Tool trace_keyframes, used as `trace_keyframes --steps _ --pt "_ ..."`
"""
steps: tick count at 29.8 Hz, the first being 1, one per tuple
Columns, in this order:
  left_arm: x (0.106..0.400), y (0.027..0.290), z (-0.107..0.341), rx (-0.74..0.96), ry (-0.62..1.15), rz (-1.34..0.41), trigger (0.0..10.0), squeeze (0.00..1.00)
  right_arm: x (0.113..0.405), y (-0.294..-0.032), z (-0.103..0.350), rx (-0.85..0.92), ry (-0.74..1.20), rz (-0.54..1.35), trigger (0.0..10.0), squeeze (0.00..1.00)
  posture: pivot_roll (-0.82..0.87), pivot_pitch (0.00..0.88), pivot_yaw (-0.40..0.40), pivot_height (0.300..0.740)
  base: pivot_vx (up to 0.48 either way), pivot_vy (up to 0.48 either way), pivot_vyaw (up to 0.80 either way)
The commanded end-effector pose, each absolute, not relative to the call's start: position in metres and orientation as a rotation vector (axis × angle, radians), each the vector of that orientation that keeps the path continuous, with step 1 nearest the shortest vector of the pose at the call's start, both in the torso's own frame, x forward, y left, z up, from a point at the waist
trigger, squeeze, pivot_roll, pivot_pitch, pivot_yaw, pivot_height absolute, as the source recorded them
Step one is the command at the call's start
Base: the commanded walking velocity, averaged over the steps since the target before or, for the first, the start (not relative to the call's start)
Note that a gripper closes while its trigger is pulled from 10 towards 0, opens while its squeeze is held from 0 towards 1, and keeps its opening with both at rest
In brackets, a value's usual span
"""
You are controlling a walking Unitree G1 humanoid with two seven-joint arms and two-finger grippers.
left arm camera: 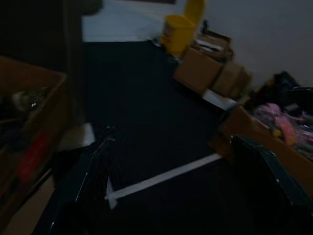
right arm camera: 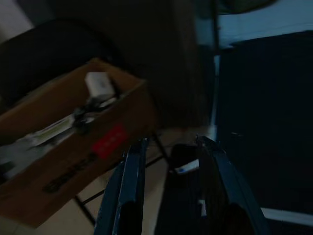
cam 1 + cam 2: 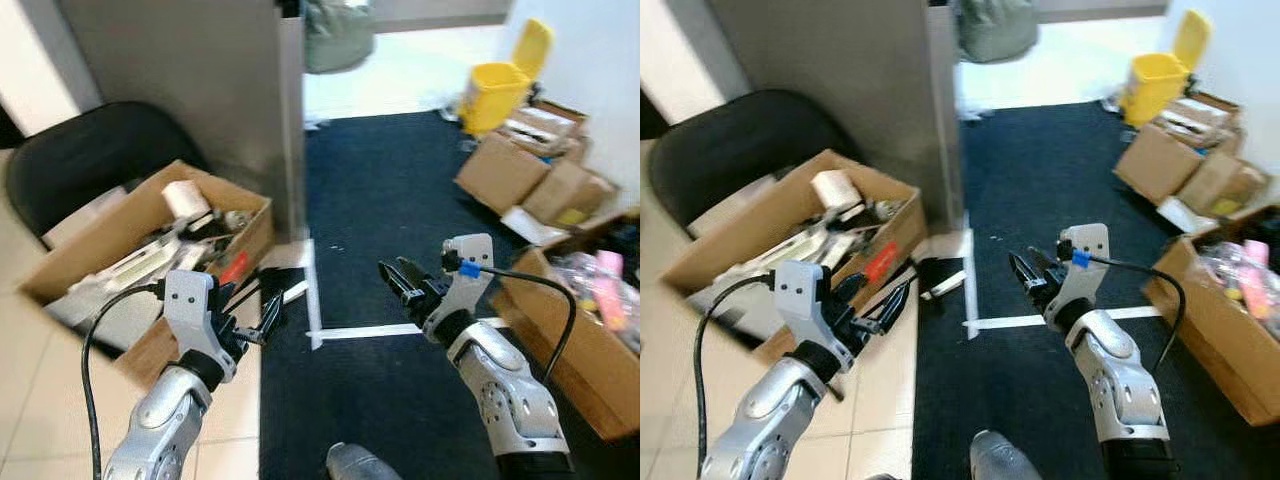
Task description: Picking trash to rubbish bin
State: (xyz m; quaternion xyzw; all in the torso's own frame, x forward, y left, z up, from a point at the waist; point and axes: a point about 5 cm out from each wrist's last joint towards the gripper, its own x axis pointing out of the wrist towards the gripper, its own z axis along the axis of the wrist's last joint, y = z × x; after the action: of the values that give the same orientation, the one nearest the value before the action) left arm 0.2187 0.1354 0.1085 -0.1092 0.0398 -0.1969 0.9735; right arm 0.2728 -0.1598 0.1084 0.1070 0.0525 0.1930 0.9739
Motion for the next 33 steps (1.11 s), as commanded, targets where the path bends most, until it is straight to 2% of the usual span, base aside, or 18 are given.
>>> trace_keyframes --steps 1,25,27,33 --pt "0.2175 0.1366 0.1057 -0.217 0.100 -0.390 10.0 0.00 0.2724 -0.1571 0.1031 0.214 0.142 0.392 10.0 0.00 -0.09 0.047 0.051 0.740 0.000 0.000 -0.76" --pt "0.2189 0.1358 0.1063 -0.203 0.097 -0.394 10.0 0.00 0.2746 -0.1606 0.1055 0.255 0.124 0.361 10.0 0.00 -0.09 0.052 0.052 0.740 0.000 0.000 -0.76" --pt "0.2188 0.1359 0.1062 -0.196 0.097 -0.394 10.0 0.00 0.2743 -0.1606 0.1067 0.258 0.114 0.362 10.0 0.00 -0.09 0.053 0.052 0.740 0.000 0.000 0.00" --pt "0.2190 0.1369 0.1056 -0.193 0.100 -0.387 10.0 0.00 0.2738 -0.1597 0.1078 0.259 0.106 0.366 10.0 0.00 -0.09 0.053 0.054 0.740 0.000 -0.447 0.00"
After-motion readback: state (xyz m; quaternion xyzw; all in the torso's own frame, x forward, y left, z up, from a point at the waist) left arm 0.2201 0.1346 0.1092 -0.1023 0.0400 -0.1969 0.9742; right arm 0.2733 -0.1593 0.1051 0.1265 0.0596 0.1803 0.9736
